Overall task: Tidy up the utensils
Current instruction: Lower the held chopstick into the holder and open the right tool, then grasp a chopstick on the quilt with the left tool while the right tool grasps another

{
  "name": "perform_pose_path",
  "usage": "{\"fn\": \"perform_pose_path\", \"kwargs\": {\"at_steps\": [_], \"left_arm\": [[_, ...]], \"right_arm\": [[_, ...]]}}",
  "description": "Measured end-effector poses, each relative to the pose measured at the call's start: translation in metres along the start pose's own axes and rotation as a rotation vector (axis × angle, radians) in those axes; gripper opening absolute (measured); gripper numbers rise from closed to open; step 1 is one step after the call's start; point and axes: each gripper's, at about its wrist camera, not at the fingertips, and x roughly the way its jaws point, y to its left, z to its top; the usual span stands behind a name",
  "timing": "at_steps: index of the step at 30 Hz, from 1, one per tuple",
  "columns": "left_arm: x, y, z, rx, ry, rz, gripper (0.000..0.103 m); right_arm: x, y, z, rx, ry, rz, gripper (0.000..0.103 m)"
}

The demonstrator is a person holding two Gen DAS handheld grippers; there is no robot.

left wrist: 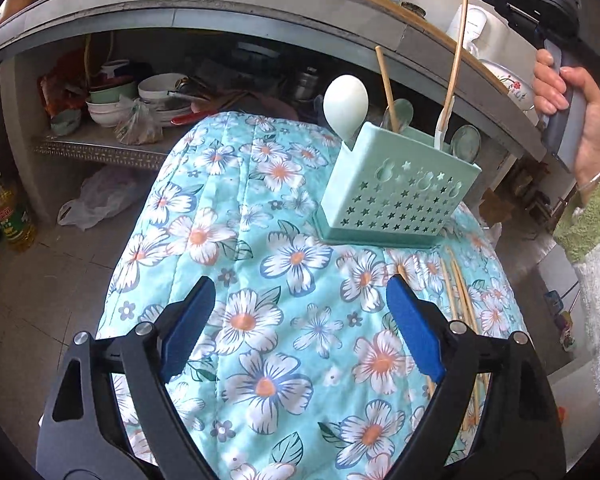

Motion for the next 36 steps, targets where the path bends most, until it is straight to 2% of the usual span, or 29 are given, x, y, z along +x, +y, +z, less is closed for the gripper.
{"fn": "perform_pose_path", "kwargs": {"at_steps": [7, 10, 16, 21, 25, 27, 33, 36], "left_arm": [[0.011, -0.01, -0.002, 0.012, 0.062, -0.025, 0.087], [0.016, -0.015, -0.002, 0.015, 0.084, -0.043, 0.089], [0.02, -0.024, -0.001, 0.014, 0.077, -0.058, 0.092], [0.025, -0.022, -0.003, -0.042, 0.098, -0.105, 0.093], [0.025, -0.021, -0.004, -0.056, 0.098, -0.1, 0.094], [0.023, -0.022, -0.004, -0.051, 0.095, -0.099, 0.095], [0.017, -0.023, -0.004, -0.046, 0.07, -0.075, 0.095], [0.012, -0.025, -0.005, -0.042, 0.048, -0.114, 0.095]], "right_arm": [[0.035, 0.006, -0.04, -0.096, 0.089, -0.035, 0.006], [0.038, 0.008, -0.058, -0.124, 0.129, -0.031, 0.006], [0.042, 0.014, -0.082, -0.179, 0.212, -0.024, 0.006], [0.038, 0.014, -0.093, -0.179, 0.262, -0.024, 0.01], [0.024, 0.011, -0.094, -0.145, 0.253, -0.022, 0.033], [0.012, 0.007, -0.093, -0.11, 0.241, -0.022, 0.038], [-0.033, -0.01, -0.096, 0.028, 0.234, -0.003, 0.04], [-0.057, -0.021, -0.107, 0.11, 0.26, 0.003, 0.04]]}}
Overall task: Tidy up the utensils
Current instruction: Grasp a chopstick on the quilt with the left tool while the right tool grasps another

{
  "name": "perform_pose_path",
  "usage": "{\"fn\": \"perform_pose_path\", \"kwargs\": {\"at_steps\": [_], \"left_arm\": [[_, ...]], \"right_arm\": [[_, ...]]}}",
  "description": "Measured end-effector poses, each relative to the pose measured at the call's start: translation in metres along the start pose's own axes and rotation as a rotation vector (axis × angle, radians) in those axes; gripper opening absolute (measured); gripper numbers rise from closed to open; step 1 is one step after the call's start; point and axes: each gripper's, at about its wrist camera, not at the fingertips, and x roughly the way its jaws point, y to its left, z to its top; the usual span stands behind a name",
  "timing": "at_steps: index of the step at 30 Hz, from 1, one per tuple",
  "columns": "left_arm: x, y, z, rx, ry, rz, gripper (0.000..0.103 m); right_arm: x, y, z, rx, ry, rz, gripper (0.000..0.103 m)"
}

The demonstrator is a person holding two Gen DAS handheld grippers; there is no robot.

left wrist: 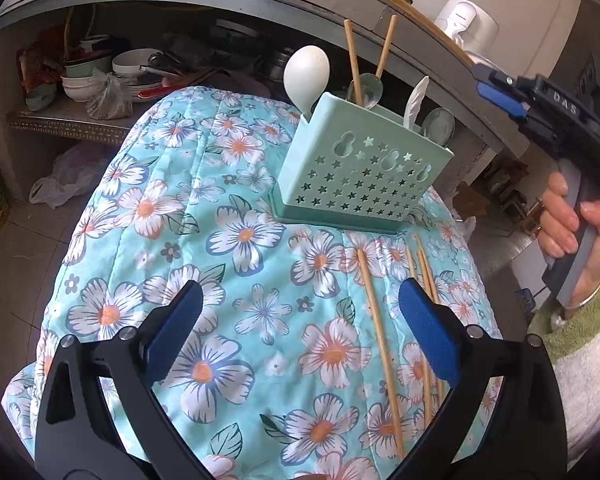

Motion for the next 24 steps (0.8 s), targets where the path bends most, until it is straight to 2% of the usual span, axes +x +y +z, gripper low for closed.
{"fn": "perform_pose_path", "kwargs": {"at_steps": [4, 9, 15, 20, 24], "left_arm": [[0.002, -0.007, -0.002, 0.017, 0.0, -0.028, 0.095], [0.012, -0.011, -0.007, 0.01, 0.038, -0.078, 0.095], [0.025, -0.021, -0.011, 0.055, 0.063, -0.067, 0.095], [0.041, -0.039, -0.008, 0.111, 0.078, -0.045, 0.095], [0.055, -0.053, -0.007, 0.14, 0.09, -0.061, 0.095]], "right_arm": [[-0.021, -0.016, -0.035, 0.114, 0.07, 0.023, 0.04], [-0.026, -0.033, -0.093, 0.255, 0.2, 0.03, 0.04], [-0.028, -0.057, -0.156, 0.414, 0.275, 0.002, 0.04], [-0.019, -0.08, -0.184, 0.521, 0.337, -0.009, 0.04], [-0.009, -0.091, -0.202, 0.586, 0.38, -0.005, 0.034]]}}
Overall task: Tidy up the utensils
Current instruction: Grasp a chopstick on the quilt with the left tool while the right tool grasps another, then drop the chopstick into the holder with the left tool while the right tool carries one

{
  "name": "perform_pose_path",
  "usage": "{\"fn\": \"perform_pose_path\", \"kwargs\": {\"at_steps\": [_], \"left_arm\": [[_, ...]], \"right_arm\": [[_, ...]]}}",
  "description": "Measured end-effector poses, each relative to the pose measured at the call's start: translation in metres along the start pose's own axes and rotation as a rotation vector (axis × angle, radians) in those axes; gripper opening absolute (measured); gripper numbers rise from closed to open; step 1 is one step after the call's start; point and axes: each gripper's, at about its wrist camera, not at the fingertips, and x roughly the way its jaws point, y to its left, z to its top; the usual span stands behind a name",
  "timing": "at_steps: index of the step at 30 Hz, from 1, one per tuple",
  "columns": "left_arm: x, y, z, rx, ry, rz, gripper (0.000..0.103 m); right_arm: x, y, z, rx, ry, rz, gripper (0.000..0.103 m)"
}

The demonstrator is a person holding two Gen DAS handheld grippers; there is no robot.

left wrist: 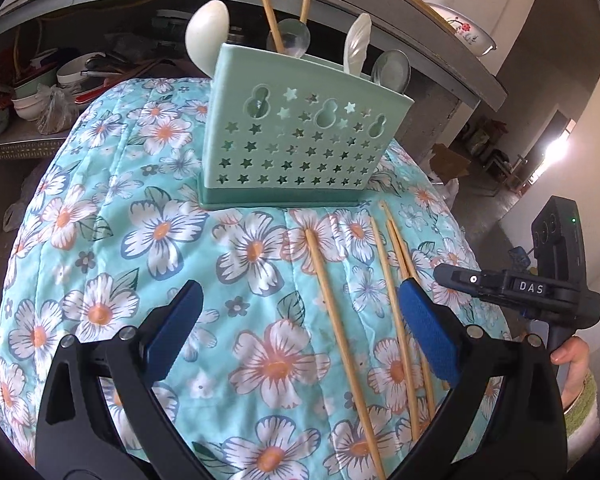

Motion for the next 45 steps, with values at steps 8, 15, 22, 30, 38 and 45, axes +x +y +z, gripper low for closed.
{"fn": "perform_pose_path", "kwargs": {"at_steps": [8, 15, 22, 30, 38, 45], "left_arm": [[0.05, -0.023, 0.009, 0.059, 0.126, -0.044, 0.065], [0.086, -0.026, 0.002, 0.047, 0.265, -0.019, 0.033], [0.084, -0.018, -0.001, 0.005, 0.267, 0.004, 0.008], [0.055, -0.002, -0.012, -0.064, 0.218, 0.014, 0.005], [0.032, 0.014, -0.026, -0.121, 0.216, 0.039, 0.006], [0.029, 0.019, -0.02, -0.089, 0.264, 0.016, 0.02]], "right_arm": [[0.013, -0.017, -0.005, 0.06, 0.037, 0.005, 0.019], [0.017, -0.024, -0.008, 0.089, 0.05, 0.044, 0.008], [0.018, -0.023, -0.008, 0.106, 0.051, 0.046, 0.006], [-0.001, -0.025, -0.023, 0.093, 0.085, 0.02, 0.006], [-0.025, -0.018, -0.039, 0.022, 0.124, -0.074, 0.007], [-0.026, -0.001, -0.024, -0.065, 0.099, -0.132, 0.021]]}}
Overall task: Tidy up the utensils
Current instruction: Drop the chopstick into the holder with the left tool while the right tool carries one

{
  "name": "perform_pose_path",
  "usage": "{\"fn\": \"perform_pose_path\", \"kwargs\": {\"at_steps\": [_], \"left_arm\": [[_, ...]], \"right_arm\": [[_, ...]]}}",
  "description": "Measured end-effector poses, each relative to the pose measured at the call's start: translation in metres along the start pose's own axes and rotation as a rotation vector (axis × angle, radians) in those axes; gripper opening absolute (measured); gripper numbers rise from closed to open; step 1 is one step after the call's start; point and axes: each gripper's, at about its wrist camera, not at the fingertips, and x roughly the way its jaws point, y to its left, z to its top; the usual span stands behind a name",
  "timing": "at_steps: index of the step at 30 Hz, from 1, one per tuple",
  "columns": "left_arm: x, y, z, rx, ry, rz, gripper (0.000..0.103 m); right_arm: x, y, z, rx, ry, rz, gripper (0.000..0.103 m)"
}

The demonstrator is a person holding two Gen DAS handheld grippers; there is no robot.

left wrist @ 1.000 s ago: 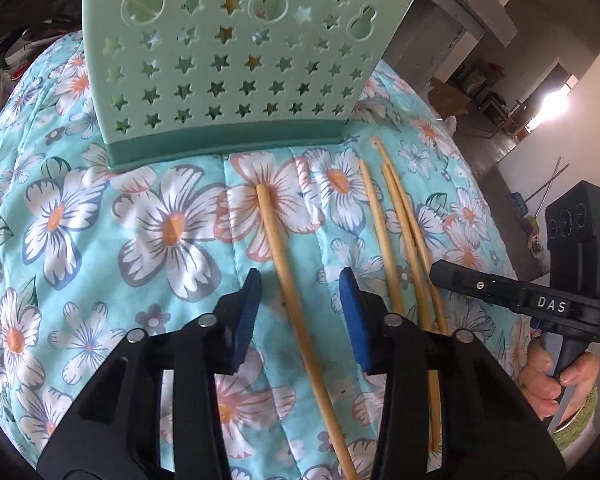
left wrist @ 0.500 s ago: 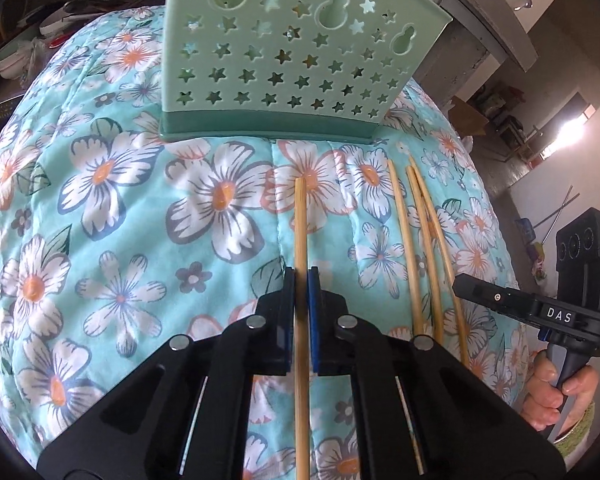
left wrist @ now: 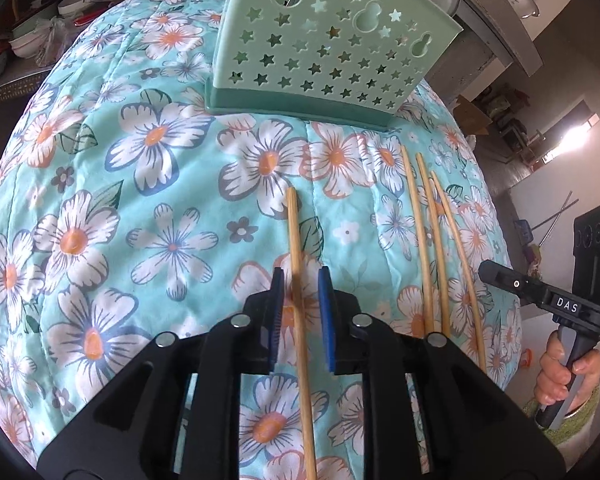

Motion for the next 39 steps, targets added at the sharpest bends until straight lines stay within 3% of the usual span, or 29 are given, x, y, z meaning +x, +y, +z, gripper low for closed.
{"fn": "perform_pose_path", "kwargs": {"at_steps": [7, 18, 23, 27, 29, 39], "left_arm": [[0.004, -0.007, 0.026, 0.083, 0.019, 0.044, 0.021], [0.052, -0.024, 0.047, 0.137, 0.118, 0.101, 0.021], [0.06, -0.032, 0.048, 0.144, 0.107, 0.123, 0.017], [0.062, -0.032, 0.047, 0.138, 0.082, 0.144, 0.008], [0.061, -0.031, 0.047, 0.133, 0.072, 0.142, 0.007], [0.019, -0.013, 0.045, 0.092, -0.005, 0.091, 0.006]], "right_arm": [[0.021, 0.008, 0.033, -0.057, -0.012, -0.04, 0.021], [0.047, 0.005, 0.057, -0.079, 0.005, -0.043, 0.021], [0.057, 0.006, 0.067, -0.094, 0.002, -0.057, 0.019], [0.064, 0.004, 0.071, -0.081, -0.013, -0.071, 0.007], [0.062, 0.0, 0.07, -0.058, -0.023, -0.056, 0.006], [0.006, 0.004, 0.066, 0.002, -0.133, 0.05, 0.006]]}}
